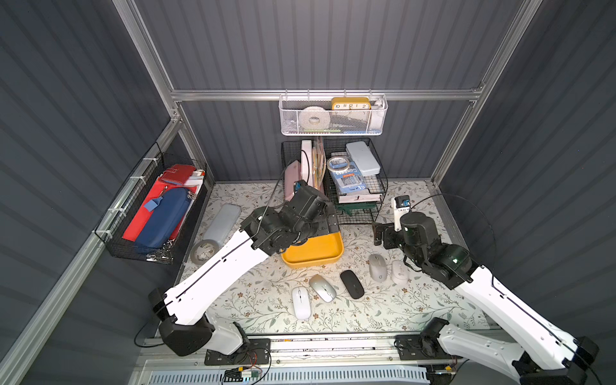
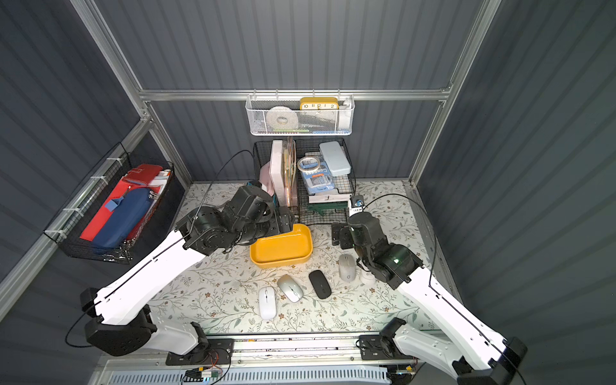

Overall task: Take out the mouse from the storage box
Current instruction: Reset both arms

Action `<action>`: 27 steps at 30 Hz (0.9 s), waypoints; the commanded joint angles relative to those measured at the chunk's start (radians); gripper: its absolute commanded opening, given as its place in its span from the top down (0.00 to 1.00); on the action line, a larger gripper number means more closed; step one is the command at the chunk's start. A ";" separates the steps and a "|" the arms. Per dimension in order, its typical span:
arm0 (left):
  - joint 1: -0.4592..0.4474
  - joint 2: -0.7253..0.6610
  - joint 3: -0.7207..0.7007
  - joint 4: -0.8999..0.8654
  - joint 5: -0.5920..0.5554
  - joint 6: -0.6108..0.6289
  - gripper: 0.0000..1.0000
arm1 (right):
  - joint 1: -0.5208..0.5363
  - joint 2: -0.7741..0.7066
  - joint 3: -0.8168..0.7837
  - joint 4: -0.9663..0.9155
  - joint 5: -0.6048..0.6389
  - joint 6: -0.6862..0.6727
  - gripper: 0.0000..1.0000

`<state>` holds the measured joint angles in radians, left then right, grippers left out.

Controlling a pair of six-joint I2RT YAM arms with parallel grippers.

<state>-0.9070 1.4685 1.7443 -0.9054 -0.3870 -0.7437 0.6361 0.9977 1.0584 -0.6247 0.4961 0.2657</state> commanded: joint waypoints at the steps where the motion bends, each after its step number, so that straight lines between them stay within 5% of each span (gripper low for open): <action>1: 0.195 0.015 -0.085 0.335 -0.078 0.369 0.01 | -0.047 -0.008 -0.010 0.079 0.196 -0.087 0.01; 4: 0.534 -0.070 -0.251 0.693 0.309 0.466 0.01 | -0.147 0.019 -0.036 0.140 0.030 -0.150 0.01; 7: 0.617 -0.106 -0.478 1.024 0.205 0.706 0.01 | -0.253 0.071 -0.095 0.231 -0.054 -0.109 0.01; 9: 0.645 -0.059 -0.540 1.093 0.126 0.804 0.01 | -0.319 0.122 -0.147 0.318 -0.093 -0.116 0.01; 14: 0.752 0.091 -0.727 1.248 0.067 0.746 0.01 | -0.457 0.250 -0.286 0.554 -0.130 -0.158 0.01; 20: 0.766 0.168 -1.039 1.762 -0.101 0.692 0.01 | -0.641 0.240 -0.512 0.848 -0.274 -0.127 0.01; 27: 0.781 0.203 -1.293 2.279 -0.033 0.741 0.01 | -0.686 0.293 -0.661 1.186 -0.365 -0.187 0.01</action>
<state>-0.1356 1.6653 0.5053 1.0008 -0.4191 -0.0284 -0.0345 1.2621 0.4095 0.3248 0.2005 0.0990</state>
